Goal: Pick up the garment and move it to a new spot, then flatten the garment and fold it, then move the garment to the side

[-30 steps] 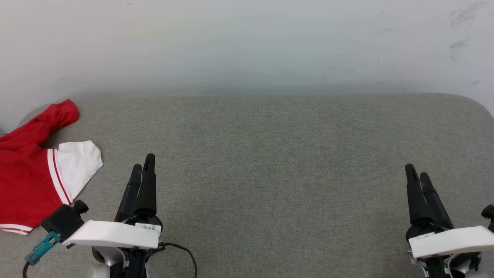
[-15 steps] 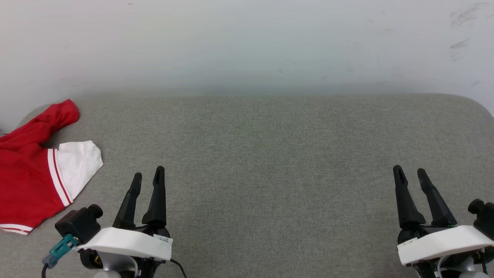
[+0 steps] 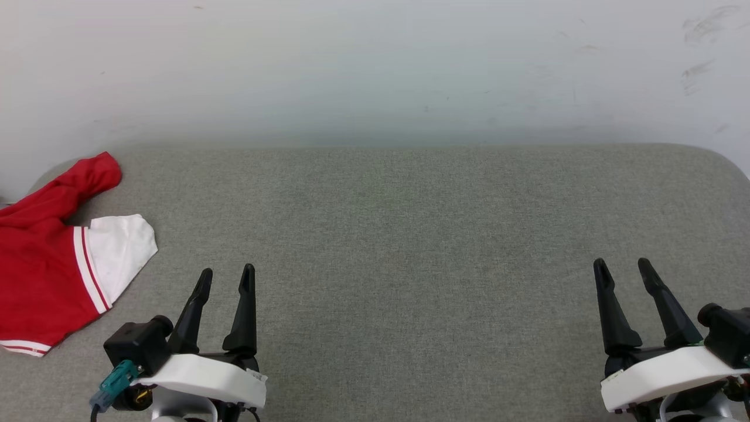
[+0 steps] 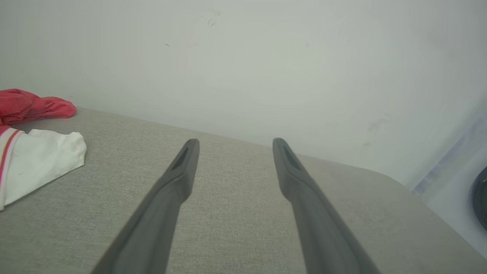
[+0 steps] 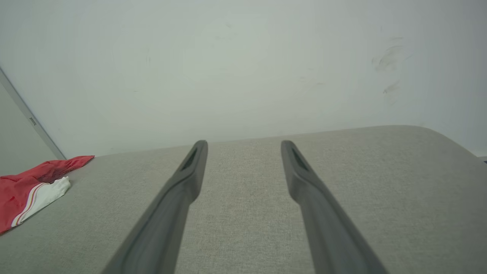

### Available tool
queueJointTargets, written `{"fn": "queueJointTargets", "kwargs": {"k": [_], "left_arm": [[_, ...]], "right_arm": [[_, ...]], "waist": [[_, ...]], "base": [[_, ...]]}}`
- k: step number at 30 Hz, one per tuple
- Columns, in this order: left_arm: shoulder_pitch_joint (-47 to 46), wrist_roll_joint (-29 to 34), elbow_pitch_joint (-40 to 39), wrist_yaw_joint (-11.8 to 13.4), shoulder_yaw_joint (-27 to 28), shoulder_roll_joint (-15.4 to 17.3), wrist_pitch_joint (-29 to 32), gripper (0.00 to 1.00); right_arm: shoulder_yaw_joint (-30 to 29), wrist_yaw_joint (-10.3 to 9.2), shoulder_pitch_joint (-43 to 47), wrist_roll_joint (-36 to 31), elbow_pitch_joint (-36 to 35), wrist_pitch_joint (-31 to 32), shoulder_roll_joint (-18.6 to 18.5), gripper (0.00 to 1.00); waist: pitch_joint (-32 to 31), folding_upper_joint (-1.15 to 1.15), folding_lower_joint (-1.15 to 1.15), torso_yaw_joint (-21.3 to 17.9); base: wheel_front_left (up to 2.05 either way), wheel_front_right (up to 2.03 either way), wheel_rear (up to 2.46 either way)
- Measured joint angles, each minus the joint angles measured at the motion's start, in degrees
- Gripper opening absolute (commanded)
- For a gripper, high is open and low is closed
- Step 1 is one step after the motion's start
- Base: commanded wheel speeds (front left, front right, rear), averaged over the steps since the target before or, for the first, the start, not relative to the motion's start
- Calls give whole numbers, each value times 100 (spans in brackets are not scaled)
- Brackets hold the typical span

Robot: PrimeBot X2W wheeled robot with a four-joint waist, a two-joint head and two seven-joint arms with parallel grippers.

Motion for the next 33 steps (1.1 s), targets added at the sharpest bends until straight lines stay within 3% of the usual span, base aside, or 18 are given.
{"fn": "queueJointTargets", "kwargs": {"k": [16, 33], "left_arm": [[37, 877, 116, 9, -34, 24, -202, 100], [40, 1547, 244, 47, -49, 7, -387, 100]], "right_arm": [[-68, 0, 142, -849, -178, 112, 7, 100], [-118, 0, 236, -1160, -274, 107, 8, 100]], "waist": [[-43, 0, 0, 11], [-92, 0, 0, 35]], "base": [[0, 0, 0], [0, 0, 0]]}}
